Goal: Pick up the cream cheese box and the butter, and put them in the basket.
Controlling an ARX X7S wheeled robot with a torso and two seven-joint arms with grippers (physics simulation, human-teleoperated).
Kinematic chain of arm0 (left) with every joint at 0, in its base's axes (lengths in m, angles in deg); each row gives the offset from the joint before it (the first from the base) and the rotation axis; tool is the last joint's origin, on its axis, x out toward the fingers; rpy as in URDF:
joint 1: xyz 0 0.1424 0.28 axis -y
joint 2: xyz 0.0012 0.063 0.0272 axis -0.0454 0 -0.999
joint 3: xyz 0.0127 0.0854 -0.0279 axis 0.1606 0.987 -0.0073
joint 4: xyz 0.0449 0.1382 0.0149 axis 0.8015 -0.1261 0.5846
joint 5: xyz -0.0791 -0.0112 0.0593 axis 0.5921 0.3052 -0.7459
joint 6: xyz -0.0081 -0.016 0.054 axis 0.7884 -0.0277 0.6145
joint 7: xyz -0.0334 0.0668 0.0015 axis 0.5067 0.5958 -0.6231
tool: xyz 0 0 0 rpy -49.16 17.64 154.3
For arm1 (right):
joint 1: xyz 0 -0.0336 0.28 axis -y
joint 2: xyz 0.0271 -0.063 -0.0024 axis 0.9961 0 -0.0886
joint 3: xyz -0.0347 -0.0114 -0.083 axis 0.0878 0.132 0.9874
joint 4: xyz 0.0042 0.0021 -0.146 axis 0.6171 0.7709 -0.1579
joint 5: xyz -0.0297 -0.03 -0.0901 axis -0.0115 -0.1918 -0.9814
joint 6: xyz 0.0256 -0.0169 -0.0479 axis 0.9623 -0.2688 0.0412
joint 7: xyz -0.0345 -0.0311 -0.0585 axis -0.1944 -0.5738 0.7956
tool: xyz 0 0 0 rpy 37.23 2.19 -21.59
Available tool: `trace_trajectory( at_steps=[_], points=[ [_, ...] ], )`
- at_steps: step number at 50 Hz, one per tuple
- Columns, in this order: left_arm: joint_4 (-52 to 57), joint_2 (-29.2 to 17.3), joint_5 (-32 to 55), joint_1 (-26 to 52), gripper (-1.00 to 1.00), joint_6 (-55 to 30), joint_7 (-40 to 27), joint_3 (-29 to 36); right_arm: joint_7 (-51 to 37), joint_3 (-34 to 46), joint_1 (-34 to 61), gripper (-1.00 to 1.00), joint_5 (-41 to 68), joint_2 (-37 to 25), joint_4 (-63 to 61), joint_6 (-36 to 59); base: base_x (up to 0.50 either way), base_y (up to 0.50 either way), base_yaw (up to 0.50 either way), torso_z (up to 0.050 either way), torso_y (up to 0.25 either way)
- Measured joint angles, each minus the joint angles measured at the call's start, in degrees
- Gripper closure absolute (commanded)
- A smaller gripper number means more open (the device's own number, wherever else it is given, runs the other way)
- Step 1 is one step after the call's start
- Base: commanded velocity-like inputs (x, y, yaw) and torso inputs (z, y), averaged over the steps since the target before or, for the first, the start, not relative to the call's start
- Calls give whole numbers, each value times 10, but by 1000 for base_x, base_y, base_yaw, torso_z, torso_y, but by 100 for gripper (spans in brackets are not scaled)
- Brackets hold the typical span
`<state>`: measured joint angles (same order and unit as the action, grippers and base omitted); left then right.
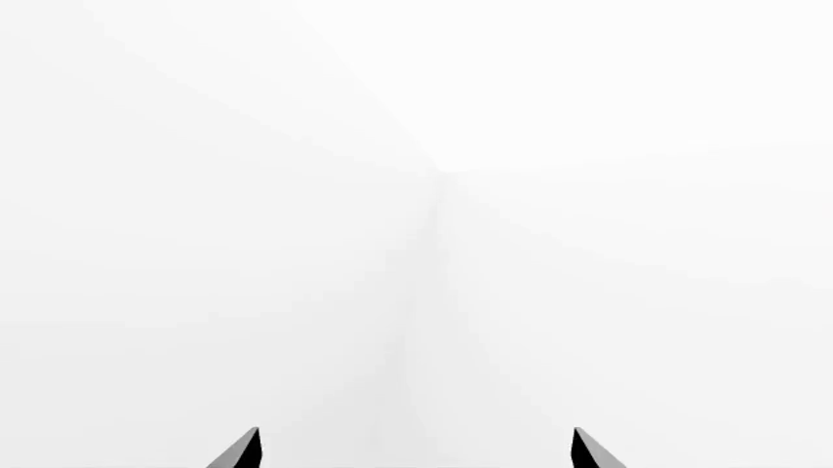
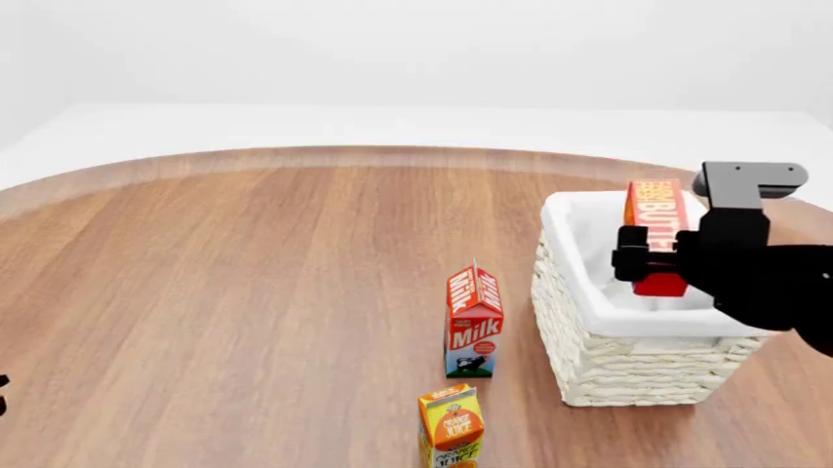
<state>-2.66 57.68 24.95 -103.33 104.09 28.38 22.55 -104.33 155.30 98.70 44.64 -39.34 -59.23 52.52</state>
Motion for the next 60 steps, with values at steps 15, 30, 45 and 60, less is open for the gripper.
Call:
trace_trajectory(
  at_steps=[15,30,45,60],
  points=[
    [-2,-1,0,2,-100,-3,0,1,15,-2,-22,-100,6,30,55,4,0,0,0,0,1],
    [-6,0,-3,4,-100,-2,2,4,28,-16,-20,-100,-20,48,89,8,0,0,0,0,0],
    [-4,1,-4,2,-100,-2,2,4,-2,-25,7,-100,-47,4,-4,-5,0,0,0,0,1],
    [2,1,-5,-2,-100,-2,1,3,-104,-36,65,-100,-134,-166,-307,-31,0,0,0,0,0]
  ],
)
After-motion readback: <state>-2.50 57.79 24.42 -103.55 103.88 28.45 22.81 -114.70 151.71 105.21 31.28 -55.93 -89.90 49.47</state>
